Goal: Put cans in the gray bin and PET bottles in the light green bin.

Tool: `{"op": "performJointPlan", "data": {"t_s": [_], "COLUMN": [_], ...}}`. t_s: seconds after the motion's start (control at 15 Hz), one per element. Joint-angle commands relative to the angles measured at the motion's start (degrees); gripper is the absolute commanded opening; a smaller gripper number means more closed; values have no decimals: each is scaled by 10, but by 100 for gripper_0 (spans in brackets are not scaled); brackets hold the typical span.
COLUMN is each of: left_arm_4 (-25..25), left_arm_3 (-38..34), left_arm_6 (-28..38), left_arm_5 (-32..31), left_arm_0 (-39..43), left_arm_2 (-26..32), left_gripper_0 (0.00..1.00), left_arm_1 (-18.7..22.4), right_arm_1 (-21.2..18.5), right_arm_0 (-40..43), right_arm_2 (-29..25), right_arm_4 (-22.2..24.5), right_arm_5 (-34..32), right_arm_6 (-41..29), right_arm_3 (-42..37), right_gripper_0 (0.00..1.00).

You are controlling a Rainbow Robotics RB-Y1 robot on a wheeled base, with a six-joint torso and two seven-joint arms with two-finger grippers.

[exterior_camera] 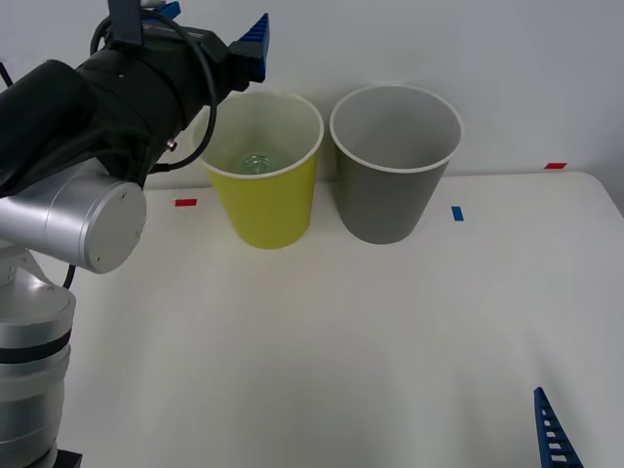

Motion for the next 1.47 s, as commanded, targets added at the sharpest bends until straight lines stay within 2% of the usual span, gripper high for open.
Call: {"op": "performJointPlan", "data": {"t_s": [0.07, 0.33, 0.67, 0.93, 1.33, 1.47], "left_arm_4": [0, 1, 14, 17, 36, 38], "left_arm_3": [-57, -119, -131, -131, -135, -135], "left_arm_6": [0, 8, 21, 29, 34, 35], "left_arm_5": [2, -19, -151, -266, -335, -384], "left_arm_0": [72, 172, 301, 420, 514, 561], "left_arm_2": [29, 51, 84, 94, 104, 98], "left_gripper_0": [100, 100, 100, 100, 100, 100], "left_arm_1": [3, 27, 58, 60, 63, 63], "right_arm_1": [0, 0, 0, 0, 0, 0], "right_arm_0": [0, 0, 0, 0, 0, 0], "right_arm_2": [0, 0, 0, 0, 0, 0], "right_arm_4": [0, 0, 0, 0, 0, 0], "right_arm_5": [0, 0, 0, 0, 0, 0], "right_arm_6": [0, 0, 0, 0, 0, 0], "right_arm_3": [0, 0, 0, 0, 0, 0], "right_gripper_0": [100, 100, 100, 100, 100, 100]}}
